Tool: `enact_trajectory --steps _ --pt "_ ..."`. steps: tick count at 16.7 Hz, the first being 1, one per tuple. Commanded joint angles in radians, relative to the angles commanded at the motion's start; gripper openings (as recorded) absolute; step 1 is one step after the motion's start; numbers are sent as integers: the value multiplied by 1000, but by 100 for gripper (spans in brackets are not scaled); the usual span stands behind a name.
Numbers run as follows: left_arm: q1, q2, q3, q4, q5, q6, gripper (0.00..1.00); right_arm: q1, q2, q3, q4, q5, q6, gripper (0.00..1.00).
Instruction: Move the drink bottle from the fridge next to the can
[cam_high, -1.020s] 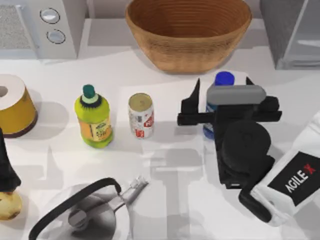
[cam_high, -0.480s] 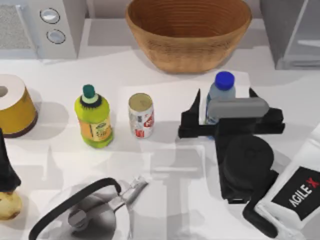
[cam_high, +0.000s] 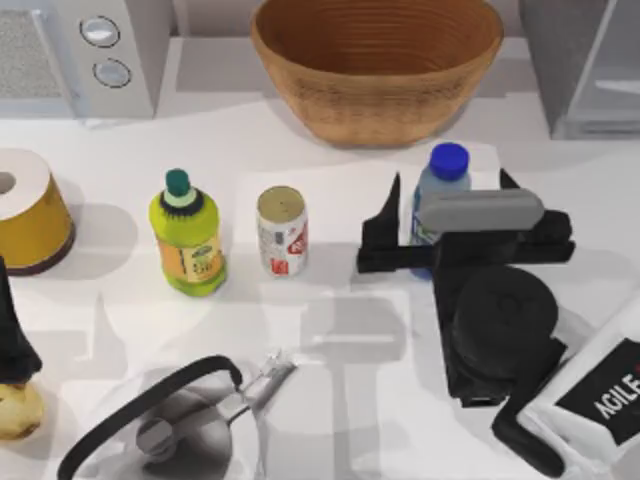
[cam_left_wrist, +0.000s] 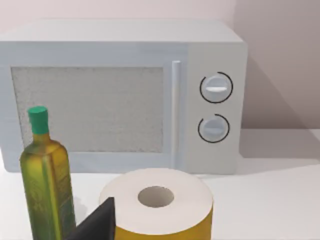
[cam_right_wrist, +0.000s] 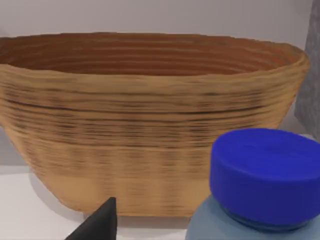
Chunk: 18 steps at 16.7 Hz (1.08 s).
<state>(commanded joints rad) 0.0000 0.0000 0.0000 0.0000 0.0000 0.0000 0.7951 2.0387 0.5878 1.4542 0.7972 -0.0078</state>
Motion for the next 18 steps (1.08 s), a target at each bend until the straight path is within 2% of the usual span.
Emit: enact_trajectory --steps 7,18 --pt "0 0 0 0 0 0 100 -123 -455 -92 -332 -177 17 100" --pt "0 0 0 0 0 0 100 -571 -1524 -407 -1103 -585 23 100"
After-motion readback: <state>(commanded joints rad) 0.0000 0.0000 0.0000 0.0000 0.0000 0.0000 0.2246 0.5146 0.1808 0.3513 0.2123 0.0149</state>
